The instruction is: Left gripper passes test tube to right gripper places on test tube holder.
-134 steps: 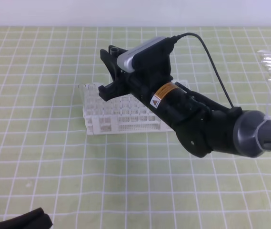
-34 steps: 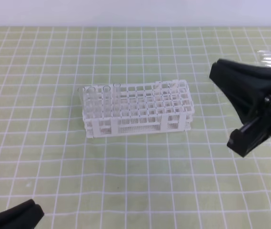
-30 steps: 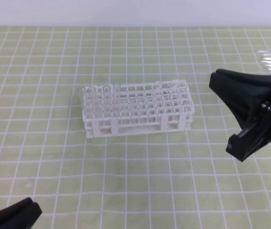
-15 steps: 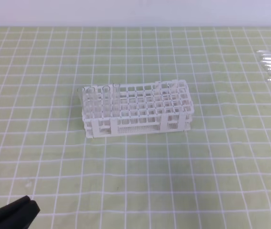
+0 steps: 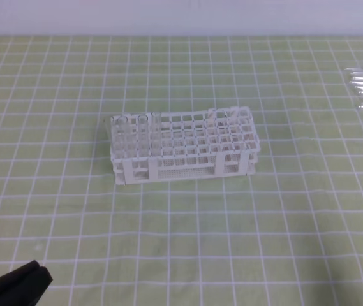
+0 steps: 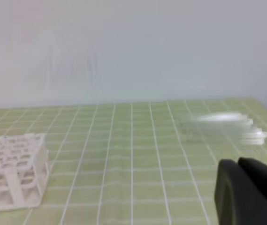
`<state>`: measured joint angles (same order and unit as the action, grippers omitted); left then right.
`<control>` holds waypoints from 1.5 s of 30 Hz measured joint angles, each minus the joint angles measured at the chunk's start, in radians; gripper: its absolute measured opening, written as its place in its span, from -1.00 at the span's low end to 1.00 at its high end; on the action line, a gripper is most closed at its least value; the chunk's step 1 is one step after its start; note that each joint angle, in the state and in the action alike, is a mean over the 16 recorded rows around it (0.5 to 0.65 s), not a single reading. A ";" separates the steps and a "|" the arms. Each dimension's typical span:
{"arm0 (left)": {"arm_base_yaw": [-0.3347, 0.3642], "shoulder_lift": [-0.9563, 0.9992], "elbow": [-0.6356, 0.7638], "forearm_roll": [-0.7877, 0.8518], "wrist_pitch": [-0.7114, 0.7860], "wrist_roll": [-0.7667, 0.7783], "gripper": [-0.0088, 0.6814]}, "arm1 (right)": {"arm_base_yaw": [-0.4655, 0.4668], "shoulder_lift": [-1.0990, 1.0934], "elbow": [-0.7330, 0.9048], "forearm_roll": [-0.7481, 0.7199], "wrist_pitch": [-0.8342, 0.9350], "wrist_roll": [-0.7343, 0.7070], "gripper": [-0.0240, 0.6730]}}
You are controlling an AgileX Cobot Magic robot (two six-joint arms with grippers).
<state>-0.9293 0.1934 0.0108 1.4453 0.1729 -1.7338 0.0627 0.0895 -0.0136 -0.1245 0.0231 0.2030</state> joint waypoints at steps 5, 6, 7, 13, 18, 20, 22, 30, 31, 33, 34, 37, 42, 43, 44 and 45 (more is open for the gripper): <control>0.000 0.000 0.001 0.000 0.001 0.000 -0.95 | -0.016 -0.071 0.015 0.029 0.094 0.001 -0.94; 0.000 0.000 0.000 0.000 0.001 0.000 -0.95 | -0.017 -0.080 0.015 0.034 0.115 0.001 -0.94; 0.000 0.000 0.001 0.000 0.002 0.000 -0.95 | -0.018 -0.088 0.014 0.039 0.135 0.001 -0.94; 0.000 0.000 0.000 -0.001 0.002 0.000 -0.95 | -0.018 -0.106 0.014 0.051 0.224 0.001 -0.94; 0.000 -0.001 -0.002 -0.001 0.003 0.000 -0.95 | -0.018 -0.106 0.014 0.056 0.261 0.000 -0.94; 0.000 -0.001 -0.004 -0.002 0.003 -0.001 -0.95 | -0.018 -0.106 0.014 0.056 0.266 0.000 -0.94; 0.000 -0.001 -0.004 -0.002 0.004 -0.001 -0.95 | -0.018 -0.106 0.014 0.056 0.266 0.000 -0.94; 0.000 -0.001 -0.005 -0.002 0.008 -0.001 -0.95 | -0.018 -0.106 0.014 0.055 0.264 -0.001 -0.94; 0.000 -0.001 -0.005 -0.002 0.009 -0.001 -0.95 | -0.018 -0.106 0.014 0.055 0.264 -0.001 -0.94; 0.000 -0.001 -0.005 -0.002 0.010 -0.001 -0.95 | -0.018 -0.106 0.014 0.055 0.264 -0.001 -0.94; 0.000 -0.001 -0.005 -0.002 0.011 -0.001 -0.95 | -0.018 -0.106 0.014 0.055 0.264 -0.001 -0.94; 0.000 -0.001 -0.004 -0.001 0.013 0.000 -0.95 | -0.018 -0.106 0.014 0.054 0.264 -0.001 -0.94; 0.013 -0.016 -0.003 0.013 0.042 0.003 -0.95 | -0.018 -0.106 0.014 0.054 0.264 -0.001 -0.94; 0.024 -0.021 -0.003 0.017 0.047 0.003 -0.95 | -0.018 -0.106 0.014 0.054 0.264 -0.001 -0.94; 0.038 -0.026 -0.002 0.020 0.050 0.002 -0.95 | -0.018 -0.106 0.014 0.054 0.264 -0.001 -0.94; 0.056 -0.031 -0.002 0.023 0.052 0.001 -0.95 | -0.018 -0.106 0.014 0.054 0.264 -0.001 -0.94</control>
<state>-0.8733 0.1626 0.0085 1.4687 0.2253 -1.7326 0.0448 -0.0164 0.0007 -0.0704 0.2871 0.2022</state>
